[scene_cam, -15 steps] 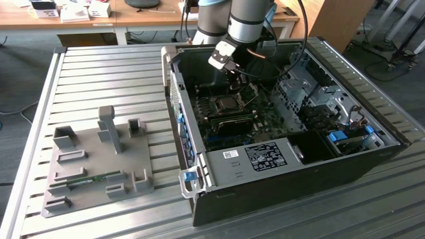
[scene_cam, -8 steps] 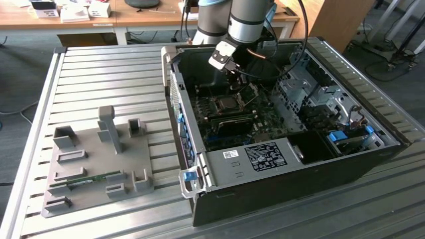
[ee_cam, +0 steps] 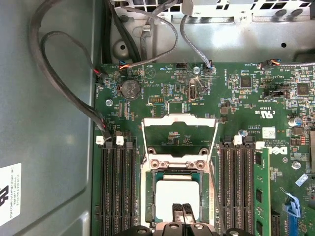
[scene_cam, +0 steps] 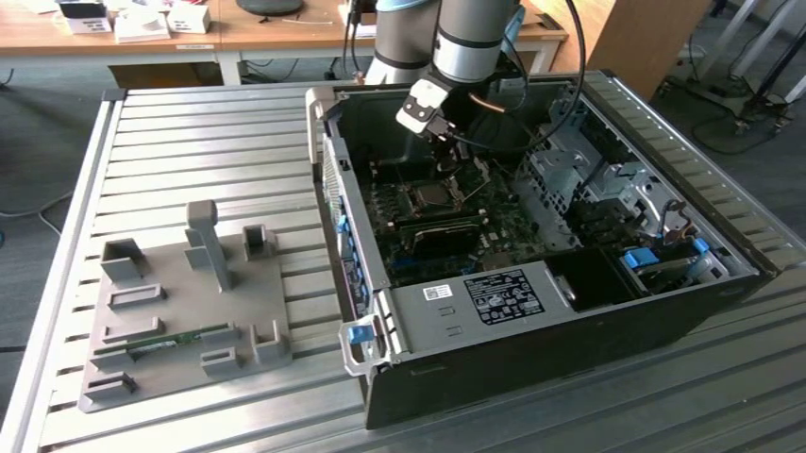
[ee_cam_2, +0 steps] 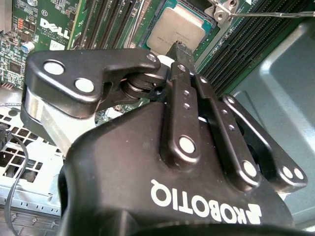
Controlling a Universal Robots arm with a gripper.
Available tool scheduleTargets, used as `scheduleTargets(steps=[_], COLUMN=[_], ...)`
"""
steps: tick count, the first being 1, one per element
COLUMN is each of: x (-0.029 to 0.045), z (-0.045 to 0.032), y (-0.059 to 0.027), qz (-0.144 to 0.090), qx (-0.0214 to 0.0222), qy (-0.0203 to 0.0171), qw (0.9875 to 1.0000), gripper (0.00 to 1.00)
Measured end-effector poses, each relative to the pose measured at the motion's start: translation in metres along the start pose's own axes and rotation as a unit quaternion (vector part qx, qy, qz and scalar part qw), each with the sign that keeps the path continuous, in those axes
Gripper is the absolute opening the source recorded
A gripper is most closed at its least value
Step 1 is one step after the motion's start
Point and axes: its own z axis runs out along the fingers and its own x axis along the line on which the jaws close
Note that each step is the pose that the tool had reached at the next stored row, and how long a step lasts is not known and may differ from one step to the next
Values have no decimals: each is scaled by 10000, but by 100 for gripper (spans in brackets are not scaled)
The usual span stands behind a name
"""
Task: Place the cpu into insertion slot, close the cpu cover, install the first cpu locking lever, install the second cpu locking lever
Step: 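Close the cpu cover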
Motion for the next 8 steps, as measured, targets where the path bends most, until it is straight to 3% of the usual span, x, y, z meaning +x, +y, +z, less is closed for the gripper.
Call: scheduleTargets(steps=[8], x=[0], z=[-45], y=[1], qz=[-1], qx=[0], qy=[-5], qw=[10000], gripper=[11])
